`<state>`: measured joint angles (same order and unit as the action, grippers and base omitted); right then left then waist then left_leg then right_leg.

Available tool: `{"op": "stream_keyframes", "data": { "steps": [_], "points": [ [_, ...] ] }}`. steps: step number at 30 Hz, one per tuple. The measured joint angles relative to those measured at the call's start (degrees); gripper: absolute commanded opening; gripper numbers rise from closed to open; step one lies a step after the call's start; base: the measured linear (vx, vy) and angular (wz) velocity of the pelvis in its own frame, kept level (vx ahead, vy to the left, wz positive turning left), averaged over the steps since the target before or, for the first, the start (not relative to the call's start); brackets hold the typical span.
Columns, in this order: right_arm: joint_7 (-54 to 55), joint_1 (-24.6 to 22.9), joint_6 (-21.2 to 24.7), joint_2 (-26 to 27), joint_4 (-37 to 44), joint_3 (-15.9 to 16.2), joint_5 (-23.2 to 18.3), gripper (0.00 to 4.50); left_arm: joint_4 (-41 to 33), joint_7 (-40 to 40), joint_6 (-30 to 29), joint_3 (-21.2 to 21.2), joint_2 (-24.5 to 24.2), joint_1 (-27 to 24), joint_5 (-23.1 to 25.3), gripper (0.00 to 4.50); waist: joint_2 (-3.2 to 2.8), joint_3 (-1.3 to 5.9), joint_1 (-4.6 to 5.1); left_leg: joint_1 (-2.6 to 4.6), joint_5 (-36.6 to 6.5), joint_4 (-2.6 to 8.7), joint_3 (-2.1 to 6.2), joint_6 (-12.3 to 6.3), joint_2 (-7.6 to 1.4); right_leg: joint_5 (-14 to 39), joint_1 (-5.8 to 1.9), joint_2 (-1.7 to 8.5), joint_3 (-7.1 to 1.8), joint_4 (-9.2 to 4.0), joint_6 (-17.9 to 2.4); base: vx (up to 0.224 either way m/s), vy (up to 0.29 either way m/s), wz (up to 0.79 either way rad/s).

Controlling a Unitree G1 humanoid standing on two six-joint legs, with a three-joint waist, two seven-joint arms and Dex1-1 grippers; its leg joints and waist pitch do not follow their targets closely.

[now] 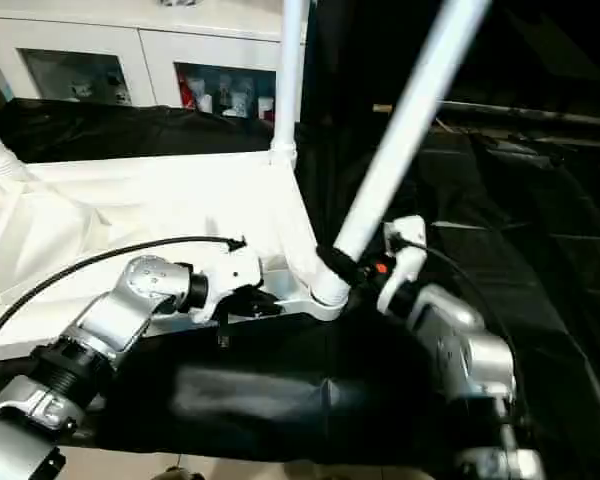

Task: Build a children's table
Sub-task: Insert table leg to table base

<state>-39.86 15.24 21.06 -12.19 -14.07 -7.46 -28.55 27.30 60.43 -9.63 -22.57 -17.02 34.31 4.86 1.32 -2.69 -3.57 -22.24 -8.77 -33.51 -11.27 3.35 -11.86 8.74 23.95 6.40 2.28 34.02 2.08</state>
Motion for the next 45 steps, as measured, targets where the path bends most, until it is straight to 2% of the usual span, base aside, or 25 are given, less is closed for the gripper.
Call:
{"op": "stream_keyframes", "data": {
  "steps": [3, 9, 15, 18, 25, 32, 45],
  "points": [
    [0.27, -1.47, -2.5, 0.39, 0.54, 0.49, 0.19, 1.9, 0.2, 0.04, 0.11, -0.06, 0.02, 0.03, 0.0, 0.0, -0.05, 0.02, 0.0, 0.02, 0.0, 0.02, 0.01, 0.0, 0.0, 0.02, -0.02, 0.0, 0.0, -0.02, 0.04, 0.0, 0.0, 0.0],
    [0.81, -3.11, -7.95, -0.61, 2.91, 4.66, 5.97, 1.89, 0.59, 0.21, 0.71, -0.24, -0.04, 0.05, 0.02, 0.0, -0.14, 0.09, 0.03, 0.04, -0.01, 0.04, 0.04, 0.01, 0.01, 0.06, -0.07, 0.0, 0.01, -0.07, 0.09, 0.0, 0.0, 0.0],
    [-0.31, -1.94, -8.63, -4.16, 4.42, 8.13, 9.13, 1.89, 0.65, 0.37, 1.09, -0.31, -0.14, 0.06, 0.13, 0.0, -0.11, 0.12, 0.11, 0.04, -0.01, 0.05, 0.05, 0.01, 0.02, 0.06, -0.09, 0.0, 0.01, -0.1, 0.1, 0.0, 0.0, 0.0],
    [-1.42, -0.82, -8.43, -5.0, 3.89, 8.87, 10.17, 1.89, 0.66, 0.26, 1.13, -0.33, -0.13, 0.06, 0.41, 0.0, -0.08, 0.13, 0.16, 0.04, -0.01, 0.05, 0.06, 0.01, 0.02, 0.06, -0.08, 0.0, 0.0, -0.1, 0.1, 0.0, 0.0, 0.0],
    [-5.91, 2.78, -7.05, -8.43, 1.54, 11.4, 11.18, 1.89, 0.66, 0.19, 1.52, -0.46, -0.19, 0.06, 0.55, 0.0, -0.06, 0.14, 0.2, 0.02, -0.01, 0.04, 0.06, 0.01, 0.03, 0.06, -0.08, 0.0, -0.01, -0.14, 0.1, 0.0, 0.0, 0.0],
    [-11.65, 4.95, -6.24, -11.0, -1.1, 12.52, 11.21, 1.89, 0.65, 0.75, 2.57, -0.96, -0.27, 0.07, 0.52, 0.0, 0.0, 0.18, -0.01, 0.0, -0.01, 0.07, 0.06, 0.01, 0.02, 0.06, -0.13, 0.0, 0.01, -0.14, 0.1, 0.0, 0.0, 0.0],
    [-21.48, 5.89, -8.48, -12.86, -3.09, 14.78, 10.64, 1.89, 0.0, 7.52, 4.28, -1.6, -3.51, 0.04, -0.8, 0.0, 0.04, 0.22, 0.08, 0.06, -0.01, 0.14, 0.07, 0.01, 0.02, 0.08, -0.16, -0.02, 0.0, -0.14, 0.12, 0.0, 0.0, 0.0]
  ]
}}
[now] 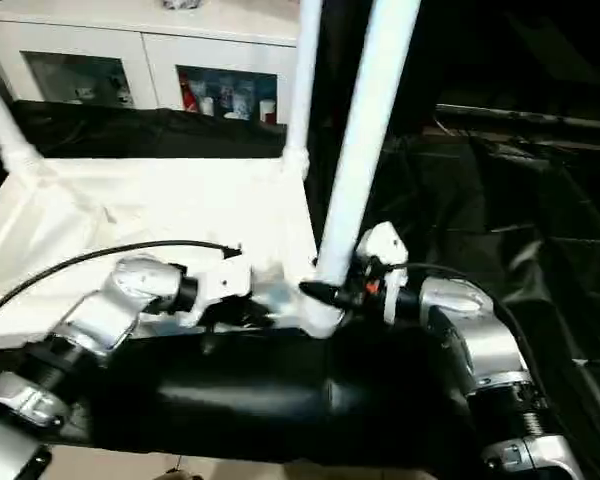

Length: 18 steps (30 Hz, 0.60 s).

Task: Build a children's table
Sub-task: Insert table leg to table base

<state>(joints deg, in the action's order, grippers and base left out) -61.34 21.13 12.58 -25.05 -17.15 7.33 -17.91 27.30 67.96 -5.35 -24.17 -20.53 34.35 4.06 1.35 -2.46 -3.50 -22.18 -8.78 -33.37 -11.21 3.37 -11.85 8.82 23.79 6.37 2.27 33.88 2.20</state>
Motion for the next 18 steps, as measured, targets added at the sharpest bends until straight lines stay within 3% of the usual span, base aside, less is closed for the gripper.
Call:
{"op": "stream_keyframes", "data": {
  "steps": [6, 10, 13, 15, 17, 18],
  "points": [
    [1.26, 1.3, -1.55, 0.33, -2.85, -0.34, 0.15, 1.89, 1.84, -2.57, -0.04, 0.1, 1.58, 0.68, 0.67, 0.0, -0.01, 0.01, -0.05, 0.08, 0.0, -0.02, 0.0, 0.0, 0.01, 0.0, -0.13, 0.01, 0.0, -0.03, 0.0, 0.0, 0.0, 0.0],
    [11.68, 6.01, -3.81, 5.25, -10.8, -1.47, 1.82, 1.89, 6.91, -8.6, -2.76, 1.23, 3.62, 3.67, 1.9, 0.0, -0.1, -0.06, 1.06, 0.11, 0.0, -0.12, 0.28, -0.01, 0.01, 0.02, -0.08, 0.01, 0.29, -0.42, 0.03, -0.049, 0.007, -0.07],
    [22.49, 11.13, -4.37, 9.28, -17.92, -2.82, 2.65, 1.89, 11.0, -15.05, -6.27, 2.24, 6.66, 6.69, 2.53, 0.0, -0.91, -0.59, 2.53, -0.1, -0.01, -0.14, 1.56, -0.01, 0.01, 0.1, -0.44, 0.07, 1.86, -2.01, -0.09, -0.074, 0.037, -0.2],
    [28.78, 13.86, -4.68, 11.39, -21.7, -3.55, 3.0, 1.89, 13.18, -19.2, -8.61, 3.18, 8.96, 8.05, 2.5, 0.0, -1.67, -1.07, 3.47, -0.04, -0.01, 0.17, 2.6, -0.01, -0.04, 0.43, -1.13, 0.09, 3.55, -3.23, -0.65, -0.071, 0.056, -0.22],
    [35.18, 16.96, -4.75, 13.71, -25.72, -4.46, 4.19, 1.89, 16.15, -23.54, -11.62, 3.62, 11.27, 10.44, 2.62, 0.0, -1.86, -1.39, 3.51, 0.12, -0.01, 0.47, 2.59, -0.01, -0.07, 0.96, -1.19, 0.04, 3.76, -2.55, -1.54, -0.036, 0.011, -0.05],
    [38.69, 18.49, -4.75, 14.9, -27.75, -4.75, 4.79, 1.89, 17.71, -25.76, -12.85, 3.72, 12.43, 11.67, 3.03, 0.0, -1.65, -1.63, 3.4, 0.4, -0.01, 0.74, 2.02, -0.01, -0.08, 1.56, -0.98, 0.06, 3.45, -1.32, -2.49, -0.091, -0.03, 0.0]
  ]
}}
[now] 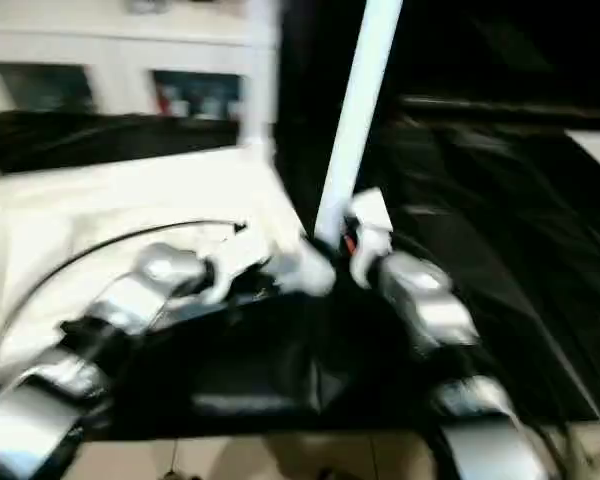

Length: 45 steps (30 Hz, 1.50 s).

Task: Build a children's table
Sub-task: Insert table leg to table base

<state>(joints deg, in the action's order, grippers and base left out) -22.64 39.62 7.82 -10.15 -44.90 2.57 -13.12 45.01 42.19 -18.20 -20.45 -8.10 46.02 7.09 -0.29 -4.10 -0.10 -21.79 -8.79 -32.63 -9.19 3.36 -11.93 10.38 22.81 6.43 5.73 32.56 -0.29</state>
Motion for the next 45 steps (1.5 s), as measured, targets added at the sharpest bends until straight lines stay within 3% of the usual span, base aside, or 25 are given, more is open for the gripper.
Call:
{"op": "stream_keyframes", "data": {
  "steps": [1, 2, 3, 4, 5, 6, 7, 8, 9, 10, 11, 12, 13, 14, 15, 16, 17, 19, 21, 23, 28, 30, 33, 35, 45],
  "points": [
    [3.5, 1.42, 0.02, 1.14, -1.8, -0.01, 0.63, 1.89, 1.41, -2.01, -0.93, 0.02, 0.92, 1.02, 0.52, 0.0, 0.34, -0.37, -0.35, 0.85, 0.0, 0.61, -1.06, 0.0, -0.01, 0.93, 0.18, 0.03, -0.73, 1.55, -0.55, -0.067, -0.082, 0.11],
    [6.05, 2.48, 0.04, 2.14, -3.29, -0.15, 1.27, 1.89, 2.45, -3.54, -1.43, 0.25, 1.6, 1.45, 0.74, 0.0, 0.75, -0.52, -0.5, 1.99, -0.08, 0.6, -1.97, 0.01, 0.14, 1.63, 0.75, -0.02, -0.96, 1.26, -0.37, -0.096, -0.097, 0.01],
    [8.32, 3.87, 0.19, 3.23, -5.23, -0.04, 1.92, 1.89, 3.07, -4.93, -1.64, 0.92, 1.87, 1.71, 1.09, 0.0, 1.08, -0.94, -0.71, 2.14, -3.64, -2.71, -1.83, 0.93, -0.37, 1.44, 0.89, 0.63, 0.64, 0.44, 0.0, -0.04, -0.068, -0.01],
    [10.6, 5.6, 0.29, 4.47, -6.99, 0.05, 2.53, 1.89, 3.53, -5.42, -1.82, 1.64, 1.83, 1.99, 1.14, 0.0, -0.07, -0.89, -0.88, 2.81, -6.01, -5.91, -0.91, 0.32, -0.08, 1.43, 0.59, 1.81, 3.76, -0.52, 0.05, 0.022, 0.08, -0.5],
    [12.21, 6.51, 0.19, 4.92, -7.5, -0.06, 2.65, 1.89, 3.72, -5.88, -2.3, 1.67, 2.14, 2.77, 1.25, 0.0, -2.1, -0.46, -0.53, 3.82, -7.49, -6.39, 0.2, 0.56, 0.33, 1.37, -0.38, 2.06, 7.24, -1.88, 0.24, 0.123, 0.122, -0.42],
    [14.09, 7.5, 0.09, 5.35, -8.93, -0.52, 2.73, 1.89, 4.48, -7.2, -3.08, 1.82, 3.09, 3.58, 1.43, 0.0, -1.79, -0.64, -0.12, 3.64, -8.09, -5.56, 1.39, 0.2, 0.34, 2.48, -0.75, 1.96, 8.06, -2.1, 1.17, 0.123, 0.122, -0.42],
    [15.16, 7.82, 0.16, 5.46, -10.06, -0.64, 2.9, 1.89, 5.03, -8.1, -3.41, 1.76, 4.06, 3.64, 1.55, 0.0, -1.53, -0.57, 0.13, 3.79, -8.01, -5.28, 1.1, 0.32, 0.27, 2.37, -0.91, 1.78, 5.67, -0.49, 0.27, 0.11, -0.003, 0.14],
    [15.99, 8.2, 0.16, 5.78, -11.16, -0.87, 3.06, 1.89, 5.49, -8.82, -3.59, 1.73, 4.51, 3.63, 1.56, 0.0, -0.14, -0.3, 0.36, 4.39, -7.89, -5.07, 0.04, 0.53, 0.56, 0.74, -0.62, 1.92, 4.26, -0.36, -1.02, 0.004, -0.072, 0.16],
    [16.76, 8.56, 0.15, 6.23, -11.89, -1.01, 3.57, 1.89, 5.79, -8.99, -3.87, 1.74, 4.62, 3.62, 1.53, 0.0, 0.58, -0.24, 0.38, 4.88, -7.85, -5.07, 0.3, 0.61, 1.39, -0.6, -0.89, 1.87, 3.36, -0.24, -1.14, 0.004, -0.072, 0.16],
    [17.15, 8.7, 0.12, 6.41, -12.12, -1.03, 3.86, 1.89, 5.99, -9.3, -3.99, 1.74, 4.76, 3.62, 1.51, 0.0, 0.31, -0.34, 0.61, 5.65, -7.89, -4.76, 0.26, 0.65, 1.6, -0.6, -0.92, 1.84, 3.69, -0.59, -0.83, 0.0, 0.0, 0.0],
    [17.46, 9.2, 0.11, 6.62, -12.63, -1.03, 4.07, 1.89, 6.03, -9.38, -4.06, 1.77, 4.64, 3.64, 1.5, 0.0, -0.34, -0.28, 0.83, 5.5, -7.91, -4.5, 0.49, 0.68, 1.62, -0.57, -1.16, 2.13, 4.94, -1.26, -0.74, 0.0, 0.0, 0.0],
    [17.81, 9.71, 0.02, 6.9, -13.15, -1.0, 4.29, 1.89, 6.06, -9.39, -4.06, 1.99, 4.47, 3.64, 1.46, 0.0, -1.45, -0.23, 1.18, 5.11, -7.92, -4.22, 1.23, 0.68, 0.99, -0.54, -2.0, 2.13, 7.19, -3.05, -0.67, 0.0, 0.0, 0.0],
    [18.04, 10.06, -0.15, 7.09, -13.64, -1.05, 4.38, 1.89, 6.18, -9.39, -4.04, 2.12, 4.38, 3.75, 1.42, 0.0, -1.85, -0.18, 1.14, 4.59, -7.92, -3.67, 1.71, 0.71, 0.26, 0.03, -2.7, 2.02, 7.6, -2.88, -0.02, 0.0, 0.0, 0.0],
    [18.34, 10.05, -0.43, 7.11, -13.78, -1.11, 4.41, 1.89, 6.43, -9.47, -4.02, 2.17, 4.53, 3.96, 1.4, 0.0, -1.98, -0.41, 0.92, 4.43, -7.91, -3.6, 1.82, 0.73, 0.17, 2.05, -2.62, 1.75, 5.8, -0.3, 0.01, 0.046, -0.106, 0.23],
    [18.49, 9.79, -0.63, 7.24, -14.16, -1.38, 4.41, 1.89, 7.08, -9.65, -3.92, 2.19, 4.79, 3.98, 1.4, 0.0, 0.09, 0.05, 0.9, 5.44, -7.75, -3.38, -0.35, 1.02, 0.28, 1.69, -2.3, 1.91, 2.63, 1.88, -0.09, 0.046, -0.106, 0.23],
    [18.59, 10.08, -0.64, 7.24, -14.45, -1.61, 4.41, 1.89, 7.09, -9.75, -3.68, 2.34, 4.77, 4.0, 1.4, 0.0, 0.86, 0.34, 0.57, 5.55, -7.71, -3.24, -0.44, 1.14, 0.73, 0.73, -1.84, 1.88, 1.33, 2.37, 0.52, 0.099, -0.102, 0.23],
    [18.61, 10.13, -0.69, 7.22, -14.44, -1.71, 4.42, 1.89, 7.11, -9.78, -3.5, 2.38, 4.77, 4.02, 1.4, 0.0, 0.86, 0.48, 0.02, 5.41, -7.68, -3.08, -0.21, 1.17, 1.19, 0.75, -1.75, 1.76, 1.01, 2.5, 0.84, 0.032, -0.088, -0.08],
    [18.54, 10.56, -0.87, 7.15, -14.44, -1.86, 4.65, 1.89, 7.12, -9.78, -3.33, 2.59, 4.77, 4.31, 1.39, 0.0, 0.46, 1.31, -1.02, 4.37, -6.78, -1.87, 0.77, 1.88, 1.45, 0.75, -0.83, 1.25, 0.65, 2.38, 0.85, 0.034, -0.083, -0.07],
    [18.1, 10.81, -1.52, 7.04, -14.46, -2.13, 4.84, 1.89, 7.12, -9.81, -3.06, 2.62, 4.79, 4.81, 1.39, 0.0, 0.45, 1.61, -1.58, 3.67, -4.55, -1.6, 0.81, 2.32, 0.97, 0.07, -0.01, 0.42, 0.34, 2.81, 0.1, 0.037, -0.06, 0.03],
    [17.73, 11.19, -2.12, 7.05, -14.87, -2.22, 4.99, 1.89, 7.12, -9.8, -2.9, 2.68, 4.67, 5.11, 1.36, 0.0, 0.45, 1.68, -1.92, 3.3, -4.52, -1.59, 0.86, 2.29, 0.78, -0.08, 0.29, -0.08, 0.25, 2.57, -0.19, 0.0, 0.0, 0.0],
    [15.36, 11.89, -3.31, 7.22, -16.02, -3.34, 4.75, 1.89, 7.12, -9.77, -2.55, 2.67, 4.57, 5.18, 1.36, 0.0, 0.51, 1.63, -1.82, 3.19, -4.72, -1.58, 0.56, 2.62, 0.5, -0.2, 0.37, -0.16, 0.09, 2.31, -0.4, 0.0, 0.0, 0.0],
    [14.58, 11.91, -3.47, 7.13, -16.01, -3.61, 4.72, 2.45, 7.12, -9.31, -2.24, 2.68, 4.34, 5.17, 1.31, 0.0, 0.51, 1.62, -1.77, 3.18, -4.73, -1.57, 0.46, 2.62, 0.5, -0.2, 0.37, -0.16, 0.0, 2.23, -0.4, 0.0, 0.0, 0.0],
    [13.07, 11.37, -2.93, 6.83, -16.69, -4.15, 4.66, 2.45, 7.07, -8.73, -1.68, 2.83, 3.94, 5.14, 0.99, 0.0, 0.59, 1.56, -1.69, 3.06, -4.73, -1.52, 0.45, 2.62, 0.49, -0.2, 0.45, -0.18, 0.0, 2.16, -0.4, 0.0, 0.0, 0.0],
    [11.93, 11.15, -3.23, 6.6, -16.19, -4.38, 4.57, 2.77, 6.9, -8.21, -1.31, 3.26, 3.65, 5.09, 0.56, 0.0, 0.53, 1.52, -1.69, 2.81, -4.72, -1.52, 0.43, 2.61, 0.49, -0.23, 0.67, -0.18, -0.02, 2.17, -0.41, 0.0, 0.0, 0.0],
    [7.59, 9.31, -2.28, 5.41, -14.46, -4.43, 4.56, 3.52, 5.21, -7.42, -0.01, 3.49, 2.51, 4.24, 0.47, 0.0, 0.59, 1.33, -1.81, 2.46, -4.53, -1.52, -0.05, 2.3, 0.15, -0.24, 1.22, -0.29, -0.06, 2.27, -0.45, 0.0, 0.0, 0.0]
  ]
}}
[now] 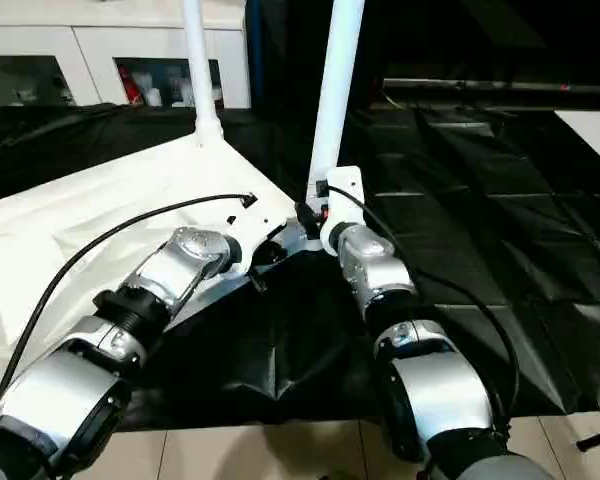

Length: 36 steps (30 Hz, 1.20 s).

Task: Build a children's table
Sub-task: Insert table leg to table base

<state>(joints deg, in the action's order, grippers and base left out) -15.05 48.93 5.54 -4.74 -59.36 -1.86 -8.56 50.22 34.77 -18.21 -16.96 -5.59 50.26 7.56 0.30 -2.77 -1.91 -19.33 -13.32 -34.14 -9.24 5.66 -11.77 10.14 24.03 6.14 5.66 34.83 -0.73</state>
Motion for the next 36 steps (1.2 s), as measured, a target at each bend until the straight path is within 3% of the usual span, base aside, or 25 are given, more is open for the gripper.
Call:
{"op": "stream_keyframes", "data": {
  "steps": [6, 9, 12, 16, 21, 28, 34, 36],
  "points": [
    [-5.94, -7.38, 4.72, -2.57, 13.47, 1.11, -1.13, 4.1, -1.34, 1.07, 1.65, 0.03, -0.8, -0.69, -0.05, 0.0, 0.06, -0.21, -0.28, -0.35, 0.02, -0.01, -0.28, -0.04, -0.09, 0.0, 0.43, 0.0, -0.1, 0.03, 0.0, 0.0, 0.0, 0.0],
    [-9.4, -14.98, 11.38, -5.68, 29.8, 2.34, -3.98, 4.27, -2.03, 1.18, 2.69, 0.34, -1.52, -1.22, -0.32, 0.0, 0.09, -0.22, -0.45, -0.75, 0.08, -0.07, -0.38, -0.19, -0.09, 0.0, 0.97, 0.0, -0.18, 0.15, 0.0, 0.0, 0.0, 0.0],
    [-10.1, -22.23, 16.1, -8.81, 43.38, 2.28, -6.24, 4.27, -2.48, 1.26, 4.08, 0.82, -2.49, -2.34, -0.66, 0.0, 0.05, -0.24, -0.54, -0.67, 0.1, -0.06, -0.39, -0.22, -0.16, 0.0, 0.94, -0.1, -0.18, 0.17, 0.0, 0.0, 0.0, 0.0],
    [-9.03, -31.03, 21.87, -10.24, 57.71, 0.0, -8.36, 4.27, -2.87, 1.14, 5.89, 2.29, -3.45, -3.9, -1.3, 0.0, -0.33, -0.29, -0.48, -0.57, 0.1, -0.1, -0.37, -0.18, -0.21, -0.14, 0.87, -0.46, -0.34, 0.09, -0.18, 0.0, 0.0, 0.0],
    [-5.82, -34.66, 26.42, -10.32, 65.28, -1.94, -8.98, 4.27, -5.29, 0.19, 6.12, 3.82, -3.92, -6.21, -2.42, 0.0, -1.08, -0.45, -0.03, -0.54, 0.25, -0.04, -0.16, 0.16, -0.25, -0.34, 0.94, -0.76, -0.43, 0.05, -0.3, 0.0, 0.0, 0.0],
    [0.78, -37.33, 24.33, -8.9, 67.08, -4.46, -6.12, 4.27, -13.76, -1.3, 2.88, 5.28, -4.23, -10.95, -2.95, 0.0, -1.22, -0.44, 0.14, -0.65, 0.25, 0.07, -0.14, 0.16, -0.28, -0.32, 1.07, -0.85, -0.44, -0.06, -0.3, 0.0, 0.0, 0.0],
    [0.78, -38.41, 24.23, -8.65, 67.07, -2.07, -4.9, 4.27, -17.07, -3.19, -0.11, 6.82, -4.79, -12.67, -3.25, 0.0, -1.21, -0.46, 0.16, -0.67, 0.24, 0.08, -0.21, 0.14, -0.27, -0.32, 1.12, -0.85, -0.49, -0.07, -0.3, 0.0, 0.0, 0.0],
    [0.47, -38.39, 24.05, -8.83, 67.0, -1.16, -4.55, 4.27, -18.23, -3.26, -1.16, 7.01, -4.78, -13.08, -3.39, 0.0, -1.33, -0.5, 0.23, -1.2, 0.28, -0.03, 1.06, 0.08, -0.08, -0.3, 0.83, -0.63, 0.45, -0.25, -0.3, 0.0, 0.0, 0.0]
  ]
}}
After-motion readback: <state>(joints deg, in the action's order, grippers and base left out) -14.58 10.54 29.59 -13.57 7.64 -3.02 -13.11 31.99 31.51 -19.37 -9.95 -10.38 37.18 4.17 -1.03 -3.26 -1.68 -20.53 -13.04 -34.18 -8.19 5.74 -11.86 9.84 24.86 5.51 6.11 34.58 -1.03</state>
